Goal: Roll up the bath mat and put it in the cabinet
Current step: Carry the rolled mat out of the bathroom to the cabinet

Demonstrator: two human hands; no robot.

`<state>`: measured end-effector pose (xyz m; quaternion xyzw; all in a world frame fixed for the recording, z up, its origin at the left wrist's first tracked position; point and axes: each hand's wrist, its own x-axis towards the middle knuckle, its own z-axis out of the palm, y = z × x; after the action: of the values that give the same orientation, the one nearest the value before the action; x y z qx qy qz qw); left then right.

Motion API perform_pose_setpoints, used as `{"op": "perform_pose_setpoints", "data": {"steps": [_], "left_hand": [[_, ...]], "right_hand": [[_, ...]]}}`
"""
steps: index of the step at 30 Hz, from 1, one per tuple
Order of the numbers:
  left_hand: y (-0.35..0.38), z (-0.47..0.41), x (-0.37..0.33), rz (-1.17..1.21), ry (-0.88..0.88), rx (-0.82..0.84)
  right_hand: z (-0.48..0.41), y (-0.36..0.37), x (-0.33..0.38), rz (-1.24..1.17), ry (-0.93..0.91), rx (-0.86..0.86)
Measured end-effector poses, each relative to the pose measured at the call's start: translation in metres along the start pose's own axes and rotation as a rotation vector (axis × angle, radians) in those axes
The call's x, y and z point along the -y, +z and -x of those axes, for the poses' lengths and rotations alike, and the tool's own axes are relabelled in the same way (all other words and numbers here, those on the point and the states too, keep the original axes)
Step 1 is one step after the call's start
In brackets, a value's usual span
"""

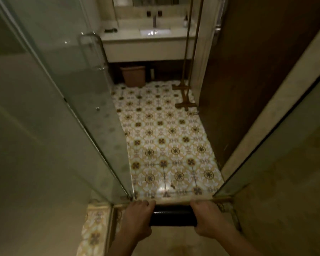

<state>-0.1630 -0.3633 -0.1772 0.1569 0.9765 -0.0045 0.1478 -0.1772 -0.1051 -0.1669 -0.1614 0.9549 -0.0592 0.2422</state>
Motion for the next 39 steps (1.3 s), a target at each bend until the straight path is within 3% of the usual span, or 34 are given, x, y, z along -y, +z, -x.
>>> {"op": "perform_pose_setpoints", "data": {"steps": [6, 11, 30, 39], "left_hand": [[-0.081, -0.014, 0.019, -0.018, 0.018, -0.123], [-0.102, -0.043, 0.020, -0.001, -0.011, -0.176], [-0.165, -0.267, -0.016, 0.009, -0.088, -0.175], [-0.192, -0.377, 0.019, -0.012, -0.056, -0.149]], "right_hand": [[-0.006, -0.077, 0.017, 0.060, -0.018, -0.163], [-0.028, -0.111, -0.001, 0.106, -0.048, -0.231], [-0.184, -0.230, -0.165, 0.161, -0.137, -0.183], [-0.283, -0.273, -0.198, 0.142, -0.090, -0.147]]}}
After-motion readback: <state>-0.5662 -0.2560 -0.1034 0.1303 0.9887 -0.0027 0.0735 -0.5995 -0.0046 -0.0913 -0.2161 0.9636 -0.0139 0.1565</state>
